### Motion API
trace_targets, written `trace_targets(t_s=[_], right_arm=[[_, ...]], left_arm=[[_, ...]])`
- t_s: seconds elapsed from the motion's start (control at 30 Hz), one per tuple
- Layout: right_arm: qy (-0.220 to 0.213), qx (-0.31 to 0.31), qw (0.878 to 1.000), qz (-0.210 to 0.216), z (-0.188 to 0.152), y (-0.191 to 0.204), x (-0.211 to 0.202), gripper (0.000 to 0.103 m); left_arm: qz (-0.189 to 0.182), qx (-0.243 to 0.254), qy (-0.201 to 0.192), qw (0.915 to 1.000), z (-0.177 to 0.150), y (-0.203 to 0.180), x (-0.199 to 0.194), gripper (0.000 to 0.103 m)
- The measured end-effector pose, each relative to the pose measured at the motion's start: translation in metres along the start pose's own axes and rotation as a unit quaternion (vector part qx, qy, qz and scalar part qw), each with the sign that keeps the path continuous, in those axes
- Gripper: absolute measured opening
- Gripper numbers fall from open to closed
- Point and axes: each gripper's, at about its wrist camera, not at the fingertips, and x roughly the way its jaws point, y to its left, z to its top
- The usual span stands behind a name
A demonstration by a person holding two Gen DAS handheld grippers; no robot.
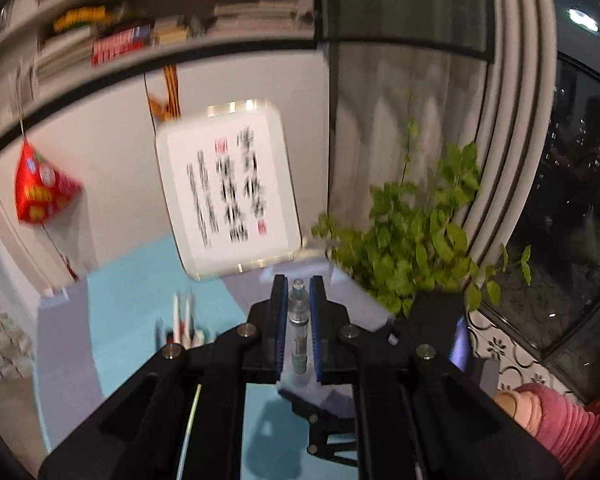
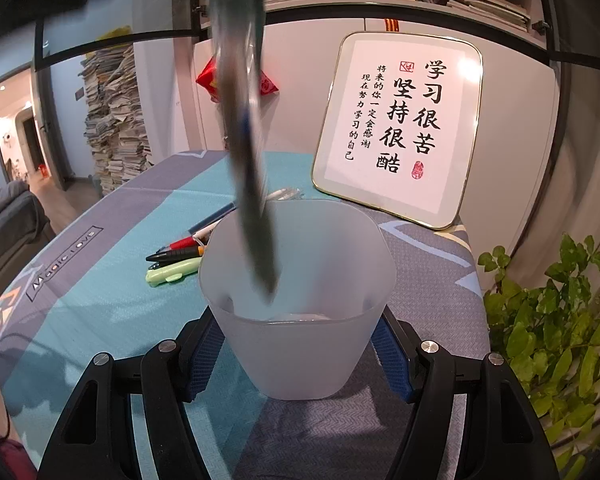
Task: Organize stationery
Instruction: 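Lower the clear pen into the cup held by the right gripper, open left, then move the left gripper to the yellow pen and grasp it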
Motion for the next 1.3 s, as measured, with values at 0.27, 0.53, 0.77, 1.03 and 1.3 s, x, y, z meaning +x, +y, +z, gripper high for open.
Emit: trace_targets(t_s=[0.27,0.53,0.77,1.03,1.3], right_arm=[[0.001,-0.004,1.000,-0.003,0.000,0.002,-0.001,0.070],[0.002,-0.005,1.000,-0.005,-0.001,0.004,-0.001,0.070],[0.001,-0.004,1.000,-0.004,-0.001,0.002,-0.001,0.070],[0.002,-0.002,1.000,-0.001,-0.001,0.002,-0.001,0.070],[0.002,-0.003,1.000,-0.003,-0.001,0.001,0.000,0.070]], left_arm=[[-0.012,-0.024,0.019,0.9995,-0.017,0.009,0.002,0.009],[-0.022,-0.032,0.035,0.9986,-0.024,0.013,0.002,0.012],[0.015,-0.051,0.014,0.9985,-0.036,0.037,-0.019,0.035],[0.080,-0.063,0.075,0.9920,-0.095,0.076,0.001,0.034],[0.082,-0.085,0.131,0.9844,-0.129,0.101,0.036,0.034]])
